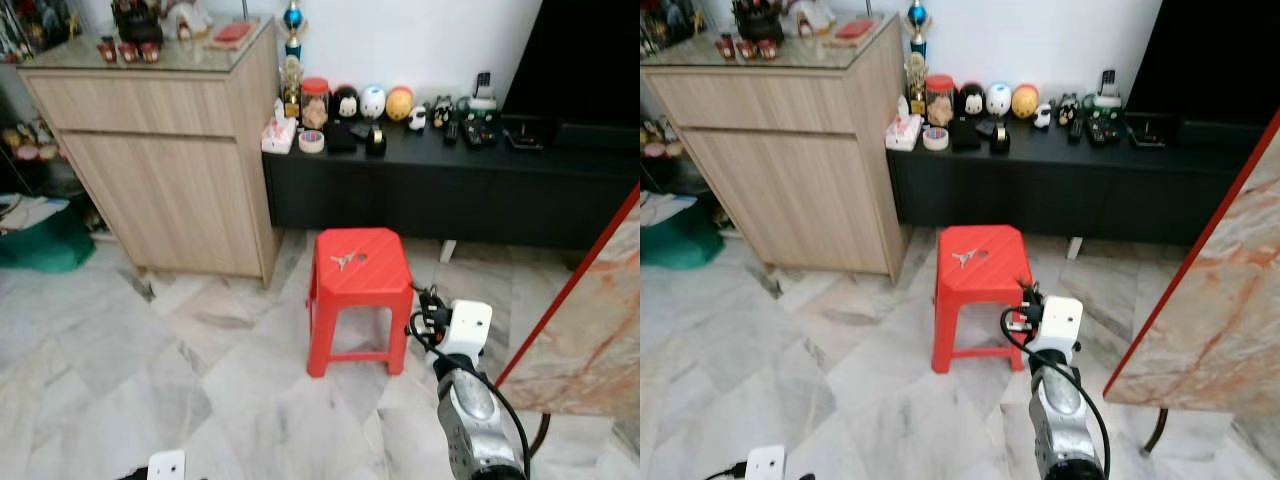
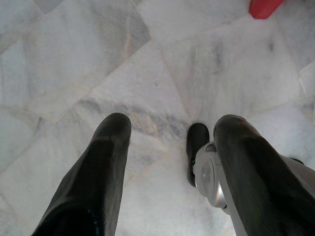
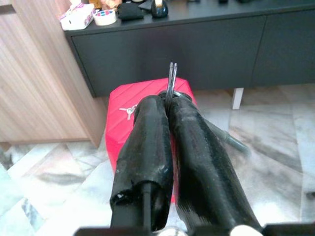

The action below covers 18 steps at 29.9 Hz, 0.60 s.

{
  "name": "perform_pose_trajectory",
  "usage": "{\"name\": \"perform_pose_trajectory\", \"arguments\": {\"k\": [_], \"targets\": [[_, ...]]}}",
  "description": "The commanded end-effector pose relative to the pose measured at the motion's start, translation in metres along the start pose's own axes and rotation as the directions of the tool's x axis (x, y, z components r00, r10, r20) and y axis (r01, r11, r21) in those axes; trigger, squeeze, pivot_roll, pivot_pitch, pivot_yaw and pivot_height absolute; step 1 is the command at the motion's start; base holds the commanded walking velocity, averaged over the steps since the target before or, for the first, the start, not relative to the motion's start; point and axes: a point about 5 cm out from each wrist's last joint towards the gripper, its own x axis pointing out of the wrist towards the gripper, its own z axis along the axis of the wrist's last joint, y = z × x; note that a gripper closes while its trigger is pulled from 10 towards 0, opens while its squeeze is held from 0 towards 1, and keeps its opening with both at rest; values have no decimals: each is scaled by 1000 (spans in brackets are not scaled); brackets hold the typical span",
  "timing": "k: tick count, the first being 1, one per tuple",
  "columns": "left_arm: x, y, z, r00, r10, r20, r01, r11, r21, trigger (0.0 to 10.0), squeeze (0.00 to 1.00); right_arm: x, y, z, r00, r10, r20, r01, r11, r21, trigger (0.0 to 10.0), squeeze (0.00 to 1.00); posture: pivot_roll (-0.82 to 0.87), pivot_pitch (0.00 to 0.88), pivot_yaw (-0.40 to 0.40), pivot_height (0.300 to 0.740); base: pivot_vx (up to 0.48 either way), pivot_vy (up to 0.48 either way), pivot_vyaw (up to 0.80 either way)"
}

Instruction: Hang keys on a hook

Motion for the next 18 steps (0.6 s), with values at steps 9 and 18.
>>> {"name": "perform_pose_trajectory", "arguments": {"k": [9,18], "targets": [[-1,0,-3,1000,-3,-4,3,1000,-2,10000,0,3,-6,6,1000,-20,17,20,1000,-8,10000,0,41,67,-19,740,0,-257,0],[-1,-2,-2,1000,-7,2,7,1000,-5,10000,0,0,-9,1,999,-35,0,35,999,-3,10000,0,37,72,-19,740,0,-272,0]]}}
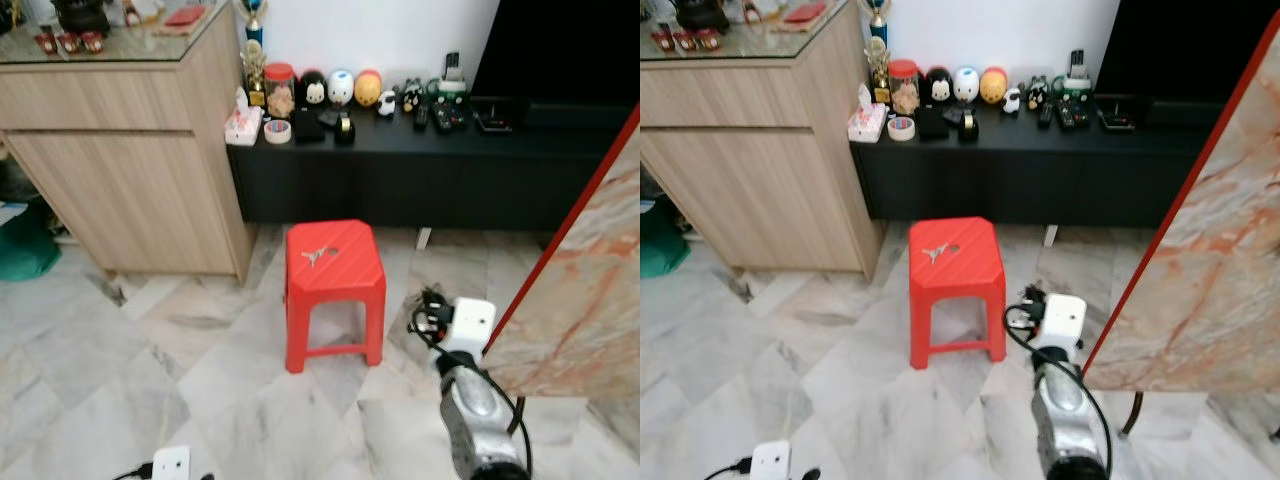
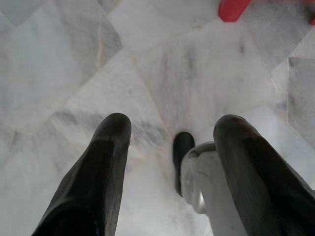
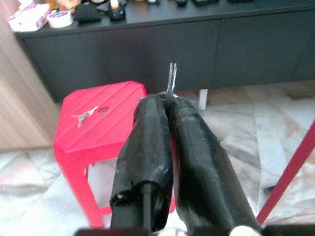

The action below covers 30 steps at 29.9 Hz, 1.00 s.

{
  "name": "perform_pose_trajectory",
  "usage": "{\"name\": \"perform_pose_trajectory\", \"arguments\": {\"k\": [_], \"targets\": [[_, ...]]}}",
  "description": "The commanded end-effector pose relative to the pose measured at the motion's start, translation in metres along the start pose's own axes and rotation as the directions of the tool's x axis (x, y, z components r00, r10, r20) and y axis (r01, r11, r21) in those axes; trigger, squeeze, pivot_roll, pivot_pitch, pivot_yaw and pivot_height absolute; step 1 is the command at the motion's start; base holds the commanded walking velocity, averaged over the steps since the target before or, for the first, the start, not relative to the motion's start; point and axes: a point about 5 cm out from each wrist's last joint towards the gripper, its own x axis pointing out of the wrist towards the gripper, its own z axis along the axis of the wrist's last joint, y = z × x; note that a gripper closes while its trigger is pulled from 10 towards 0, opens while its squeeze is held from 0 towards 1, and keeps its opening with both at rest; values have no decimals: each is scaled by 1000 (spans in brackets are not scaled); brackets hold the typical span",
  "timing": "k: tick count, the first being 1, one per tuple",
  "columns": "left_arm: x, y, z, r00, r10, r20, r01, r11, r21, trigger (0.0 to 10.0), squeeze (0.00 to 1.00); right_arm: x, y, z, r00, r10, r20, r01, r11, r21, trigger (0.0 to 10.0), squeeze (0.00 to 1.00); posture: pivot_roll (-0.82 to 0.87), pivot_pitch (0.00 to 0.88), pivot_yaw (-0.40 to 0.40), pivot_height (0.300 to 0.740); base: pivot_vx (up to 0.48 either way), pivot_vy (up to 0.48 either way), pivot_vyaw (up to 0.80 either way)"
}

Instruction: Hang keys on a hook

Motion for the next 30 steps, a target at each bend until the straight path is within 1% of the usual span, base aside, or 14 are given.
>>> {"name": "perform_pose_trajectory", "arguments": {"k": [1,3,11,14,17,20,25,30], "targets": [[-2,2,-5,1000,3,-18,-3,1000,0,10000,0,-3,2,-6,1000,2,-21,-1,1000,13,10000,0,37,72,-19,740,0,-255,0],[-2,2,-5,1000,3,-16,-3,1000,-3,10000,0,-7,-2,-9,1000,-8,-31,8,1000,13,10000,0,37,72,-19,740,0,-261,0],[-2,1,-4,1000,2,-13,-2,1000,-4,10000,0,-14,-11,-16,998,-35,-49,36,999,14,10000,0,37,72,-19,740,0,-270,0],[-1,2,-4,1000,4,-10,-4,1000,-6,10000,0,-24,-18,-23,995,-71,-72,73,997,35,10000,0,38,71,-22,740,0,-280,0],[-1,2,-4,1000,5,-10,-5,1000,-5,10000,0,-36,-26,-31,990,-101,-98,104,994,25,10000,0,35,71,-20,740,0,-281,0],[-1,2,-3,1000,3,-9,-3,1000,-2,10000,0,-43,-33,-34,987,-125,-101,127,992,16,10000,0,33,71,-17,740,0,-282,0],[-1,3,-2,1000,3,-7,-3,1000,-2,10000,0,-44,-37,-33,985,-144,-89,146,989,15,10000,0,29,66,-15,740,0,-281,0],[0,2,0,1000,1,-3,-1,1000,-1,10000,0,-38,-36,-22,988,-148,-50,150,988,24,10000,0,27,61,-15,740,0,-280,0]]}}
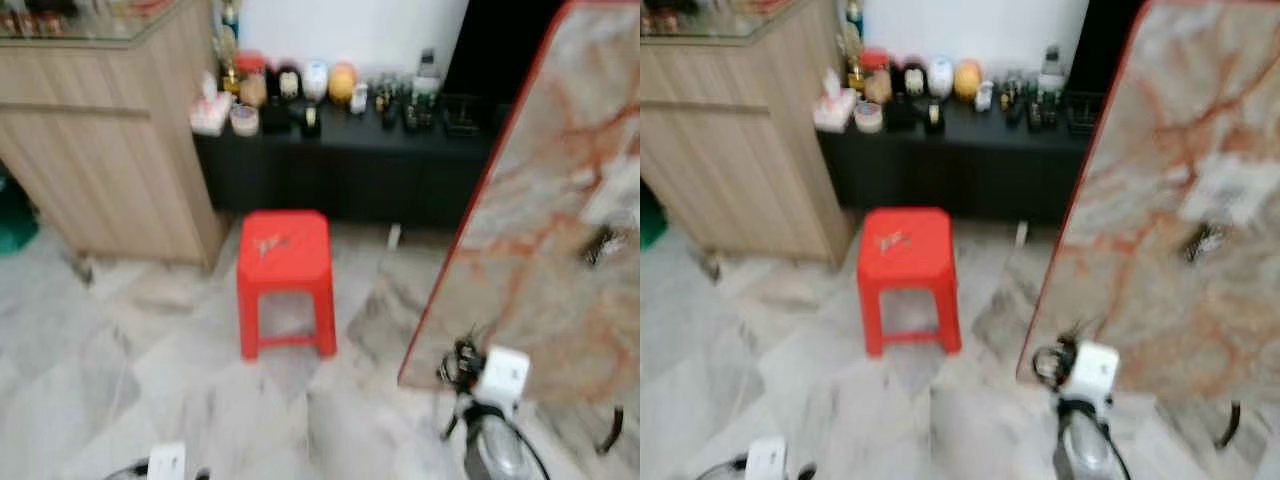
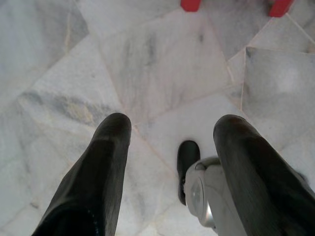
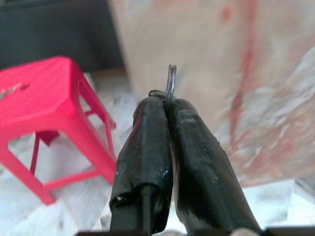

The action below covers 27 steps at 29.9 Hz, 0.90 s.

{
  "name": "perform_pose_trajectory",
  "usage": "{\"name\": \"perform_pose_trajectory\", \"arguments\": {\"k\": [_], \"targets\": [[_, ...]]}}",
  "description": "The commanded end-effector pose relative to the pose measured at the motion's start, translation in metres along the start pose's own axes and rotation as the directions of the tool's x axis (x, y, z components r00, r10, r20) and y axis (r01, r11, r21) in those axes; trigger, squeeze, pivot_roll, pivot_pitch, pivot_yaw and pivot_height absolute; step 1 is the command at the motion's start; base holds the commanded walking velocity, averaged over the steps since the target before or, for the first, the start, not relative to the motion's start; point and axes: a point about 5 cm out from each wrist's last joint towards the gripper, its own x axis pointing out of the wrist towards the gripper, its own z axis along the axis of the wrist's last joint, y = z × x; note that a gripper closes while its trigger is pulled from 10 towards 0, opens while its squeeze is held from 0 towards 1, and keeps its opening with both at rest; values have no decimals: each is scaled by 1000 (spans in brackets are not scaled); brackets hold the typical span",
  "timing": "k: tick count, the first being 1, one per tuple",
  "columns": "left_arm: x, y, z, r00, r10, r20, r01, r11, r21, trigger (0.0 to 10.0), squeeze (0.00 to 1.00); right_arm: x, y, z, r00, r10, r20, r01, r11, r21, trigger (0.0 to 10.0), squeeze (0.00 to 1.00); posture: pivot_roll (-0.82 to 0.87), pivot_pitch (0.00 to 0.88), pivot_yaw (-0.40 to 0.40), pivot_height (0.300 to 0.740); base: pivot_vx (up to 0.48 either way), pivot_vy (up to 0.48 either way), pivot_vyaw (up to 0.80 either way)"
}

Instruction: Hang keys on a hook

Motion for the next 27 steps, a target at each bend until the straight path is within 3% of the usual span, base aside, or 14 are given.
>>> {"name": "perform_pose_trajectory", "arguments": {"k": [1,27], "targets": [[-2,-4,-7,1000,-12,-29,12,1000,-6,10000,0,3,-8,8,999,-29,24,29,1000,-3,10000,0,27,61,-15,740,0,-281,0],[-2,-2,-7,999,0,-32,-1,1000,-16,10000,0,18,0,30,995,-11,99,9,1000,16,10000,0,19,32,-21,740,0,-281,0]]}}
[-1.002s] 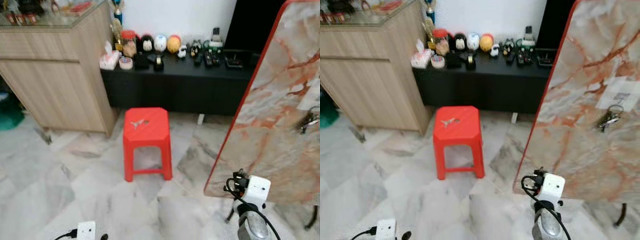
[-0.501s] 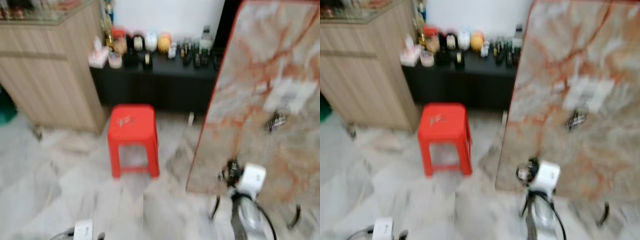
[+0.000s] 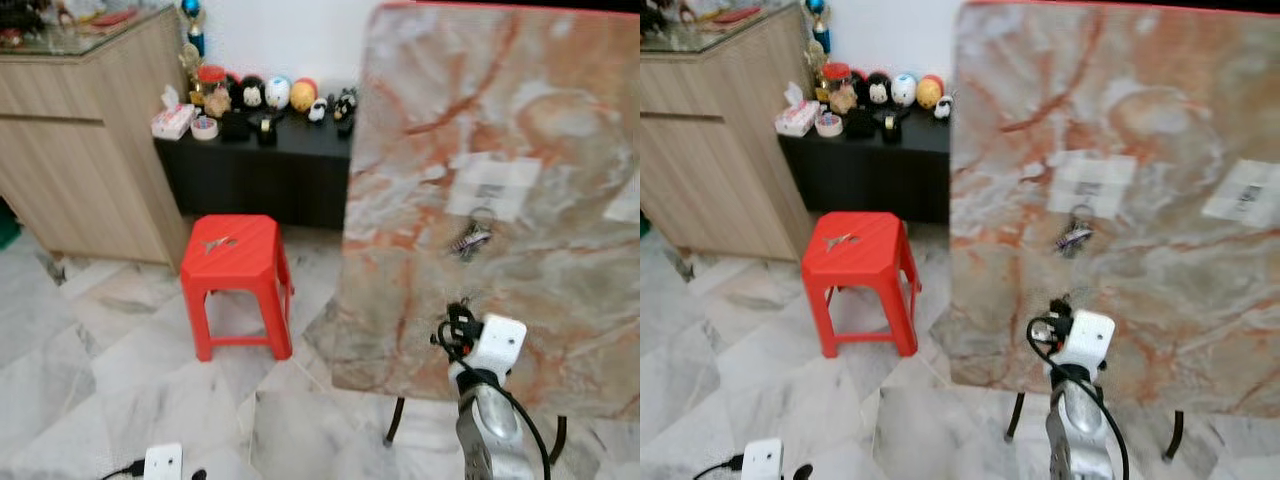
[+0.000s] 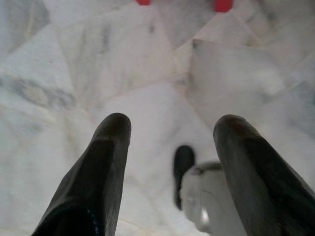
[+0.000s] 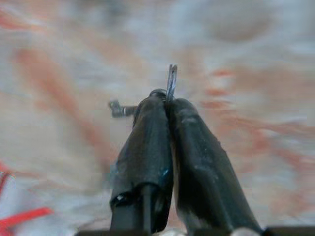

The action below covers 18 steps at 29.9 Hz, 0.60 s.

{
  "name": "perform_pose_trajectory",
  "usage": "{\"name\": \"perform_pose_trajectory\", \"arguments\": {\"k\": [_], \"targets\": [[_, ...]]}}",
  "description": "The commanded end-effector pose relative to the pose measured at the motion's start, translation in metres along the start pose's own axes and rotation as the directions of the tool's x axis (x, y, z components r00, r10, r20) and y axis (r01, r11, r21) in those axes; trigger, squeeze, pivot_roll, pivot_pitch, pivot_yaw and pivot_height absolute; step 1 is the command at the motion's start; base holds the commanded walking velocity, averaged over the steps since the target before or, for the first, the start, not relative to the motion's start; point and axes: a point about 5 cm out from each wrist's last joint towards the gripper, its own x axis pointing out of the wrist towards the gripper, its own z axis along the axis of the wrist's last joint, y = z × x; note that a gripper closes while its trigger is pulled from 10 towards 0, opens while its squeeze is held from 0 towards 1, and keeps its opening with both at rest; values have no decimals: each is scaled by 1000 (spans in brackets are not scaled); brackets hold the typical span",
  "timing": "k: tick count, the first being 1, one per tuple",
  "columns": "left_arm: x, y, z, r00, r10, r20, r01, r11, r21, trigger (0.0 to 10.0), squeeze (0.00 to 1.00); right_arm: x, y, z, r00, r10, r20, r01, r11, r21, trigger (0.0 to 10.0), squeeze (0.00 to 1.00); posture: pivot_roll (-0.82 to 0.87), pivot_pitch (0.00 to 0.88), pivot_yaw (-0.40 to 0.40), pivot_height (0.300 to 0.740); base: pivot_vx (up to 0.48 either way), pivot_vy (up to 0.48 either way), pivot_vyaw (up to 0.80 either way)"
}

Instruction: Hang keys on a hook

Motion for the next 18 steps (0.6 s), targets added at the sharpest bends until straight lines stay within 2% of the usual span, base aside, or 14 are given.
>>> {"name": "perform_pose_trajectory", "arguments": {"k": [1,15,18], "targets": [[-1,6,-5,1000,17,-24,-17,1000,-3,10000,0,5,5,9,999,8,35,-8,1000,13,10000,0,19,32,-21,740,0,-281,0],[-1,9,-5,999,32,-29,-33,999,-17,10000,0,18,10,24,997,-4,83,3,1000,10,10000,0,21,41,-20,740,0,-281,0],[-1,10,-4,999,39,-30,-40,999,-25,10000,0,22,9,30,994,-19,107,19,1000,2,10000,0,19,42,-17,740,0,0,0]]}}
